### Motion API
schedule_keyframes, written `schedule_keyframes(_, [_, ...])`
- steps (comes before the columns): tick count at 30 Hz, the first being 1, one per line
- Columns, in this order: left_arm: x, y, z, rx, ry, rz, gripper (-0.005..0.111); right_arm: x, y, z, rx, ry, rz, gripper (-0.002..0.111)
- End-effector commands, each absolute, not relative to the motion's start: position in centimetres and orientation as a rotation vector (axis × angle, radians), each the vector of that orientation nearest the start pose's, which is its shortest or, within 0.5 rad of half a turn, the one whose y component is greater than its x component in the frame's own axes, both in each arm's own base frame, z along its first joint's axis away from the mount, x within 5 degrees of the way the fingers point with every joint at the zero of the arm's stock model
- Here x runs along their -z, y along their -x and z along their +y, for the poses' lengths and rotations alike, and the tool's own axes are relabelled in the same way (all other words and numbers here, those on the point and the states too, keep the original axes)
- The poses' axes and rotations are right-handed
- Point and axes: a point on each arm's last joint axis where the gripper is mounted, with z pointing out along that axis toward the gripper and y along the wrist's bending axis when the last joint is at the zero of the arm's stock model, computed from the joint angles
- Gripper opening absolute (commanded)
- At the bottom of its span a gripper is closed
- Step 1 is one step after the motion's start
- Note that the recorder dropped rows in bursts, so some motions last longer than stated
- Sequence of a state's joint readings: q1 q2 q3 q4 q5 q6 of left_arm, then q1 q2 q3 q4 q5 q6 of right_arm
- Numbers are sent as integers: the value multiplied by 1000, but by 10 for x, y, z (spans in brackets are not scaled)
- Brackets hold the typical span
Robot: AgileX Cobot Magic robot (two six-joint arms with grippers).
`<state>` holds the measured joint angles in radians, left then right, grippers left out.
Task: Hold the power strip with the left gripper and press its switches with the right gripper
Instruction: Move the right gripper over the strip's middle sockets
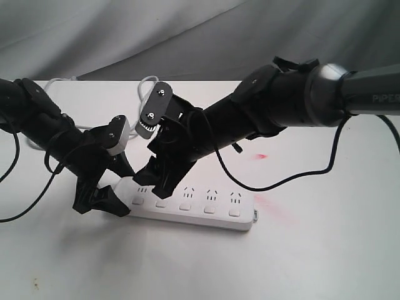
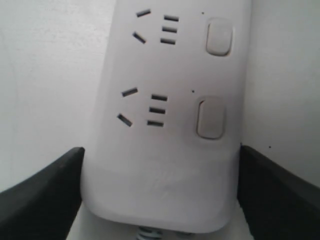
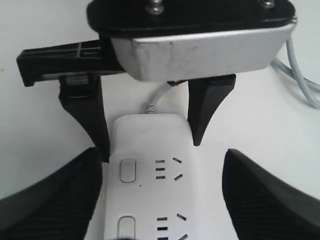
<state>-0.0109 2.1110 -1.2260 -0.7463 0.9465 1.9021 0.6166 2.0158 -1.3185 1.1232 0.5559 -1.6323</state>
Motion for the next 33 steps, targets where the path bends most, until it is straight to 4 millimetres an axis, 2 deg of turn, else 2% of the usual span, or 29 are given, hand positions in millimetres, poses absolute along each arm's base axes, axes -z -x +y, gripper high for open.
schedule_keyframes(1, [-102,-364,-55,666,-1790,2068,64,-162,-327,285,-591,1539,1816,64])
schedule_keyframes(14, [-102,-364,-55,667,-1788,2070,64,-143,-323,304,-613,1556,1725,64])
schedule_keyframes(25, [-102,-364,-55,666,-1792,2066,64,-140,-324,305,-575,1576,1693,64])
schedule_keyframes(33, [-102,-364,-55,667,-1788,2070,64,-125,-325,305,-561,1605,1694,64])
